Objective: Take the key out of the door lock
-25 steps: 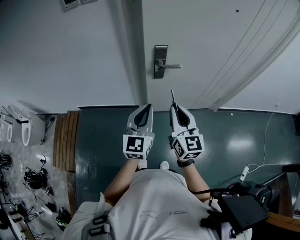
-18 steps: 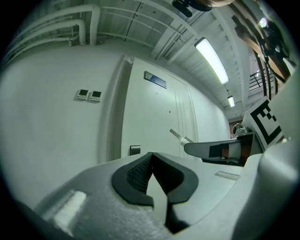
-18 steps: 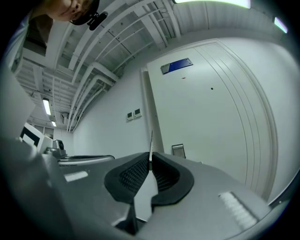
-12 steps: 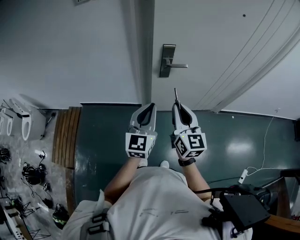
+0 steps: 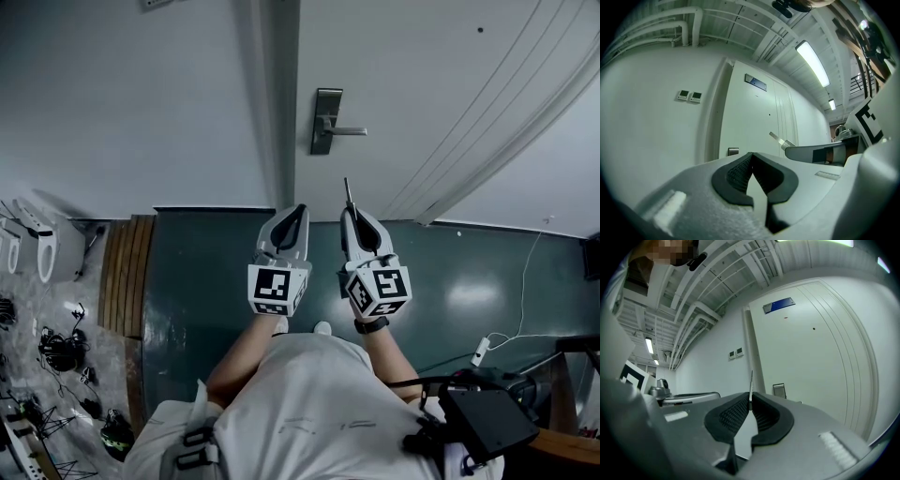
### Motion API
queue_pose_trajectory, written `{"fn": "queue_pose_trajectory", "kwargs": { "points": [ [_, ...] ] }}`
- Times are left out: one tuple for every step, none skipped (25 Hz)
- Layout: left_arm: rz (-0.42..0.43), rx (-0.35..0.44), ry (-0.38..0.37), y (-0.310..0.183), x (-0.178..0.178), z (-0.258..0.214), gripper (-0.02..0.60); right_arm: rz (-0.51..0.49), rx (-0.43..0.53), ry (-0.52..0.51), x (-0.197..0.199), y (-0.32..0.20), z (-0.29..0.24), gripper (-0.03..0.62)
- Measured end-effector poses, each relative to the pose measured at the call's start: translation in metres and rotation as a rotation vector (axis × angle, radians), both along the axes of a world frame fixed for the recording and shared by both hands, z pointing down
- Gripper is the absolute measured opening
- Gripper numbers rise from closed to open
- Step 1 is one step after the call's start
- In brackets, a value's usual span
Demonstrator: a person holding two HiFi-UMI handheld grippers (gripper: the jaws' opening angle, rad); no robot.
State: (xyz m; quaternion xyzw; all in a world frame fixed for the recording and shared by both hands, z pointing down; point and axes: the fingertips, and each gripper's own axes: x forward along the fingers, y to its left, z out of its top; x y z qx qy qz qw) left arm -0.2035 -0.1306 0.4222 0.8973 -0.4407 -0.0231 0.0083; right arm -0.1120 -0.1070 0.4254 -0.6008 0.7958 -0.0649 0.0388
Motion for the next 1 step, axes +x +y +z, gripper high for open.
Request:
{"fn": "queue_pose_trajectory", "kwargs": {
  "points": [
    [-0.001,0.002,0.0,0.0,0.0018,0.0,0.0,0.0,0.0,-0.002,0.0018,0.0005,0.0004,0.026]
  ]
}}
